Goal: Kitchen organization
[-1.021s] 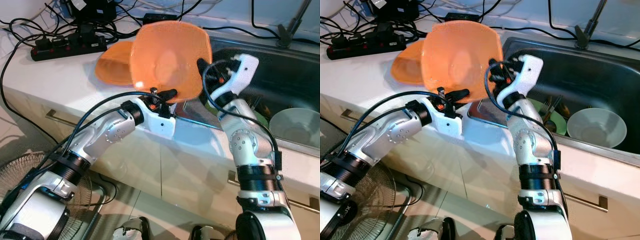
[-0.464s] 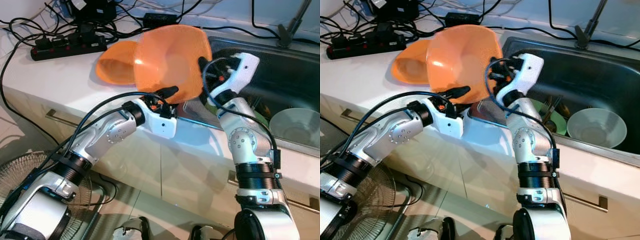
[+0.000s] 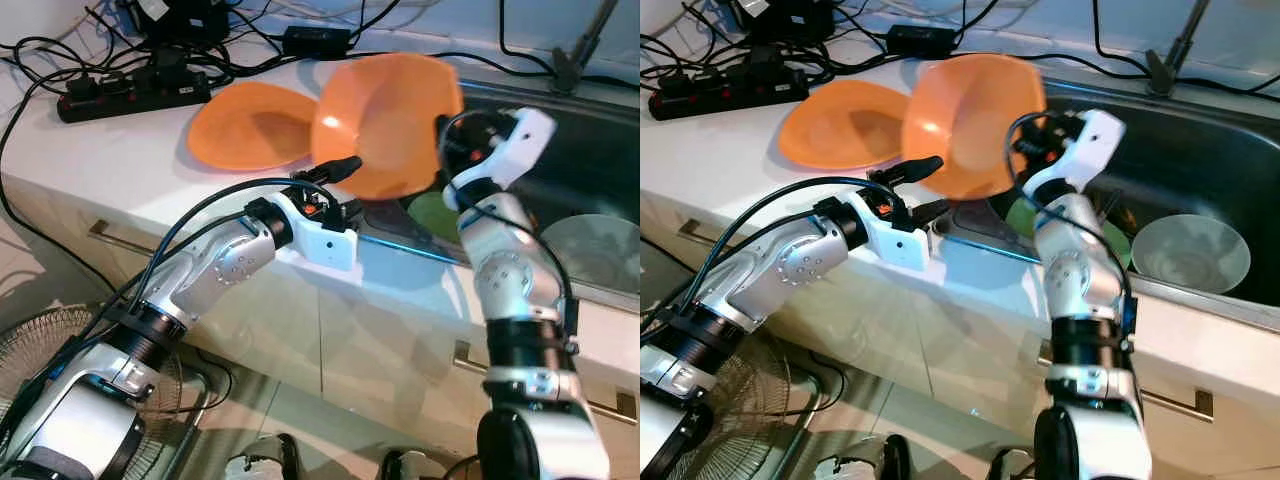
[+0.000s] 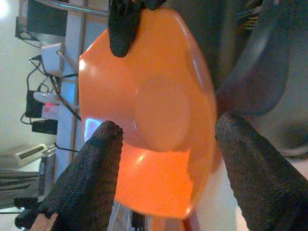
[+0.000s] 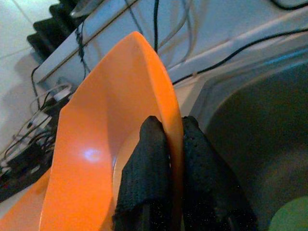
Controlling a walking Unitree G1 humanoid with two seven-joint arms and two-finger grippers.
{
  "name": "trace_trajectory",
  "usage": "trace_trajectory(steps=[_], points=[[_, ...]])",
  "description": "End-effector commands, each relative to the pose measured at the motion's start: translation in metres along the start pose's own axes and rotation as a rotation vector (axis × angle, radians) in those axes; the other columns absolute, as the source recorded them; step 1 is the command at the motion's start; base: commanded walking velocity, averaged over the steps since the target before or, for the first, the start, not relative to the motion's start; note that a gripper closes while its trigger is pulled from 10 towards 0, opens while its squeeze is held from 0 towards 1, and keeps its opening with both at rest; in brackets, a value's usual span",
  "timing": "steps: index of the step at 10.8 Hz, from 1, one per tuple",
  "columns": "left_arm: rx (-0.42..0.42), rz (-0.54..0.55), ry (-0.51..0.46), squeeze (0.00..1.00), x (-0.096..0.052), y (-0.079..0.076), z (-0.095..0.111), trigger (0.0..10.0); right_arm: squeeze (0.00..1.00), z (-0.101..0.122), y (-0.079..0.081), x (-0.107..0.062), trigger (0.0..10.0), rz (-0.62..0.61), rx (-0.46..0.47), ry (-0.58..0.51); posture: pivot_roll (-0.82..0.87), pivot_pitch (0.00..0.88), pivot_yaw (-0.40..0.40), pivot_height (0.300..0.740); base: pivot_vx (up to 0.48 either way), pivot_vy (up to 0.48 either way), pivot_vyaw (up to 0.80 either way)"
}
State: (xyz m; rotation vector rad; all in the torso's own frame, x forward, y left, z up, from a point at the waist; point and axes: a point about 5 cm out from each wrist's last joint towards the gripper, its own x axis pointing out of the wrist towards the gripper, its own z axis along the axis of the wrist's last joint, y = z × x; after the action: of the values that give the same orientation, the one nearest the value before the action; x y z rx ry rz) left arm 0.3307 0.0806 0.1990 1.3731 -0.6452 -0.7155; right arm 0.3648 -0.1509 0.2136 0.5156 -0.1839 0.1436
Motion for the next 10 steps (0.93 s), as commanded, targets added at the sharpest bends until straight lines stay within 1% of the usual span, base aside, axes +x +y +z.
trace_trajectory(steps=[1, 2, 3, 4, 5, 6, 7, 8, 10], points=[[-0.003, 0.019, 0.006, 0.00, -0.002, 0.001, 0.000, 10.0, 0.00, 0.019, -0.001, 0.005, 0.0, -0.012, 0.016, -0.090, 0.05, 0.075, 0.031, 0.740, 0.000, 0.000, 0.00], [-0.017, 0.019, 0.010, 0.00, -0.002, -0.001, 0.001, 10.0, 0.00, 0.029, -0.009, 0.006, 0.0, -0.047, 0.006, -0.126, 0.05, 0.071, 0.032, 0.740, 0.000, 0.000, 0.00], [-0.066, 0.025, 0.022, 0.00, -0.003, -0.006, 0.001, 10.0, 0.00, 0.043, -0.021, 0.004, 0.0, -0.100, -0.006, -0.189, 0.05, 0.069, 0.032, 0.740, 0.000, 0.000, 0.00], [-0.136, 0.047, 0.036, 0.00, -0.004, -0.009, 0.001, 10.0, 0.00, 0.049, -0.032, 0.003, 0.0, -0.140, -0.036, -0.206, 0.05, 0.068, 0.032, 0.740, 0.000, 0.000, 0.00], [-0.309, 0.118, 0.055, 0.00, -0.004, -0.009, 0.003, 10.0, 0.00, 0.053, -0.046, 0.002, 2.0, -0.199, -0.090, -0.207, 0.05, 0.069, 0.033, 0.740, 0.000, 0.000, 0.00], [-0.444, 0.176, 0.075, 0.00, -0.004, -0.008, 0.004, 10.0, 0.00, 0.053, -0.055, 0.001, 10.0, -0.241, -0.147, -0.201, 0.05, 0.072, 0.033, 0.740, 0.000, 0.000, 0.00], [-0.535, 0.222, 0.090, 0.00, -0.004, -0.007, 0.004, 10.0, 0.00, 0.052, -0.062, 0.000, 10.0, -0.264, -0.196, -0.190, 0.05, 0.073, 0.033, 0.740, 0.000, 0.000, 0.00], [-0.696, 0.315, 0.131, 0.00, -0.006, -0.007, 0.000, 10.0, 0.00, 0.047, -0.072, -0.001, 10.0, -0.299, -0.248, -0.167, 0.05, 0.079, 0.030, 0.740, 0.000, 0.000, 0.00], [-0.829, 0.387, 0.164, 0.00, -0.008, -0.005, -0.004, 10.0, 0.00, 0.036, -0.079, -0.001, 10.0, -0.305, -0.360, -0.118, 0.05, 0.081, 0.028, 0.740, 0.000, 0.000, 0.00]])
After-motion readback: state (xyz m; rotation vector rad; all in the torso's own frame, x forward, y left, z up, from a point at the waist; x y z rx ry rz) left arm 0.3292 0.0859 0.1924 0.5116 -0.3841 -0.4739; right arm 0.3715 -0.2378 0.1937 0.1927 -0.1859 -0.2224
